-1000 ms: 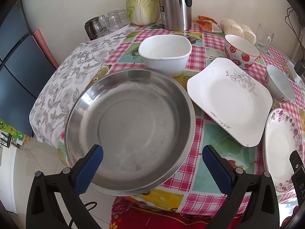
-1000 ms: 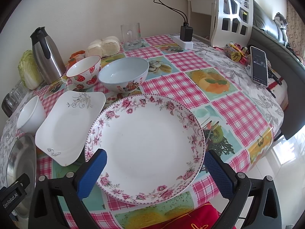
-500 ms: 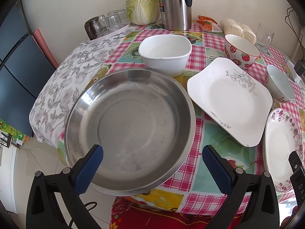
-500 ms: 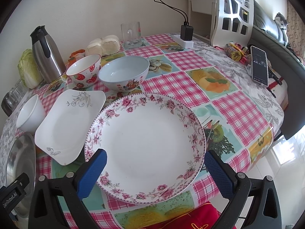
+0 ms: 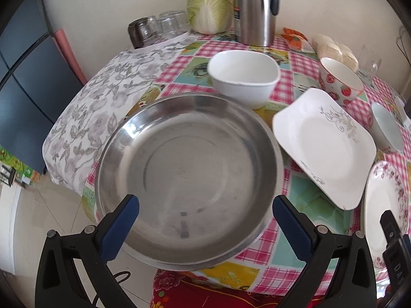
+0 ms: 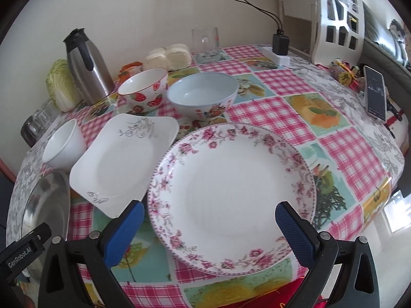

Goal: Organize plates and bowls
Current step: 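Move the left gripper to the steel basin rim and close on it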

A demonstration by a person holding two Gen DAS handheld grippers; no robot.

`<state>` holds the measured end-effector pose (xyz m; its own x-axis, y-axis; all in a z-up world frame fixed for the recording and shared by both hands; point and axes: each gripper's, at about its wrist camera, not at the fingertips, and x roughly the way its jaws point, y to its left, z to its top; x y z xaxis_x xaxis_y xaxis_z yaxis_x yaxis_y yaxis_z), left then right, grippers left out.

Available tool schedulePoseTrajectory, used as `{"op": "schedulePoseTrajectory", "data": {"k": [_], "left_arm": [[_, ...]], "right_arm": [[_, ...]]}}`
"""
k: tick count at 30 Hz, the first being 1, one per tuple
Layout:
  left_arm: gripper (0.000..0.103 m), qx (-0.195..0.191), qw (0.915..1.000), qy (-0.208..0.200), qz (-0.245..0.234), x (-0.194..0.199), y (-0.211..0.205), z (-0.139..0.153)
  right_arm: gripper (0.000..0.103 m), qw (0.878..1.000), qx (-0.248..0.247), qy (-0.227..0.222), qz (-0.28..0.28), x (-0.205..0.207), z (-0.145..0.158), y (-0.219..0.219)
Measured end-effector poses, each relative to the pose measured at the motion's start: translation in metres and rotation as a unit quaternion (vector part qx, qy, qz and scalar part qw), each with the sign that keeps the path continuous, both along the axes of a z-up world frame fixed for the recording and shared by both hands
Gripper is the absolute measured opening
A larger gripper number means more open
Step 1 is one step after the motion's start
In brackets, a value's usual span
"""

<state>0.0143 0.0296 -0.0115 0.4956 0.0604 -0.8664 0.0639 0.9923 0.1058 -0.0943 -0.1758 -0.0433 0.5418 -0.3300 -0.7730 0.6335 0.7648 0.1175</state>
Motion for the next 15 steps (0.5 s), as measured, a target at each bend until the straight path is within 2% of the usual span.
{"op": "schedulePoseTrajectory", "data": {"k": [8,15], "left_arm": [[0.103,-0.033,0.9976,-0.001,0.06,0.017,0.046,-0.003],[0.103,-0.048,0.9958,-0.027,0.073,0.025,0.069,-0.001]], "right_arm": [[0.103,0.997,-0.013,-0.012,0.069,0.031,-0.002,0.039],[0.103,0.996,-0.002,-0.007,0.087,0.045,-0.005,0.061]]}}
